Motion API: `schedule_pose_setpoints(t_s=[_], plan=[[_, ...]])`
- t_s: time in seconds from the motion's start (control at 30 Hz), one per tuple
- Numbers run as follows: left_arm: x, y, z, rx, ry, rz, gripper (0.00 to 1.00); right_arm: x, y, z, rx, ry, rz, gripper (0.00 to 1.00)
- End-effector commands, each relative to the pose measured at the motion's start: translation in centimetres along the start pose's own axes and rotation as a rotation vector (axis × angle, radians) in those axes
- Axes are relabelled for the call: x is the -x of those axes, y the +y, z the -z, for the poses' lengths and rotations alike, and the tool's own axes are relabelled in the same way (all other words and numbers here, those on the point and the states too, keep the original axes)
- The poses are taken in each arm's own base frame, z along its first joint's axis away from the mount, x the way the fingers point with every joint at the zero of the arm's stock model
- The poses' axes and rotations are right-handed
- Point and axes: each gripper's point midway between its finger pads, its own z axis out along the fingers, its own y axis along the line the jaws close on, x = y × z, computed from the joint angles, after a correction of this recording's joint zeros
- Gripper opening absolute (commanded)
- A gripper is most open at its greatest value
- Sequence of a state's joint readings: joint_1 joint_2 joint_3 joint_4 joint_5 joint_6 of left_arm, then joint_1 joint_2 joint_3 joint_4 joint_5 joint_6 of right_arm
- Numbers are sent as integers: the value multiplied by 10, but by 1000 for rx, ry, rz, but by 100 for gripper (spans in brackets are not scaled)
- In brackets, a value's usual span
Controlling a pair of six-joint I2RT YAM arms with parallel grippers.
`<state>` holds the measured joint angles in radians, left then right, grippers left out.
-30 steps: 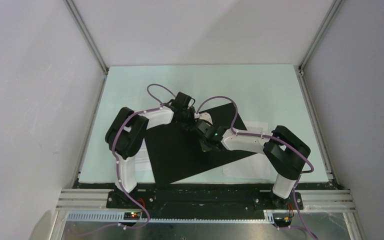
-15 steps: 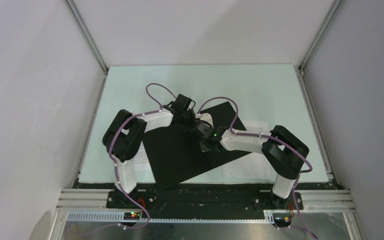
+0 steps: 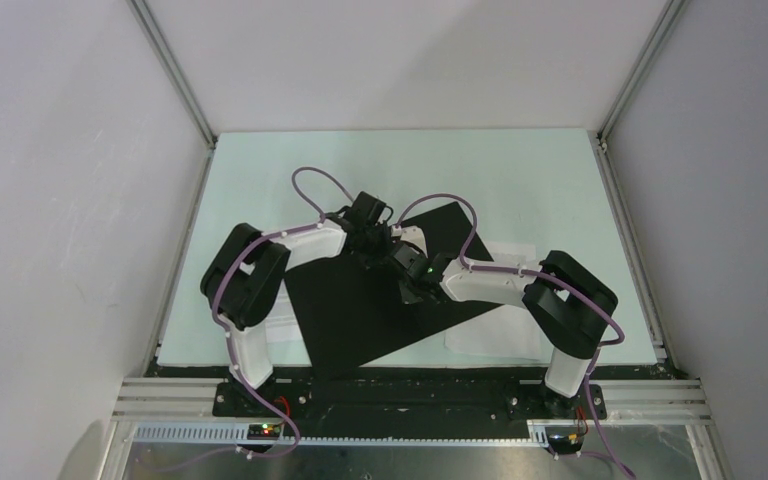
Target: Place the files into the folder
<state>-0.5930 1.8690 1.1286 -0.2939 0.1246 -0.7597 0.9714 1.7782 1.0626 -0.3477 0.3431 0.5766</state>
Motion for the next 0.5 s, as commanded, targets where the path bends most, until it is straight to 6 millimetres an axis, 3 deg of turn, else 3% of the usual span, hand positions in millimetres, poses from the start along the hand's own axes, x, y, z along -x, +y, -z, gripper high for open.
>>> schedule_pose_setpoints(t_s=[0.0,0.1,0.3,0.47], plan=[[-23,39,-12,168,76,-10,31,-46,-21,-23,-79,125,11,0],[-22,37,-18,199,73,-19,27,-45,-20,-23,-75,119,7,0],[-28,53,-30,313,73,-54,15,-43,-19,-23,-74,110,5,0],[-51,73,-43,405,147,-132,1,-40,-28,-24,-107,62,-7,0]])
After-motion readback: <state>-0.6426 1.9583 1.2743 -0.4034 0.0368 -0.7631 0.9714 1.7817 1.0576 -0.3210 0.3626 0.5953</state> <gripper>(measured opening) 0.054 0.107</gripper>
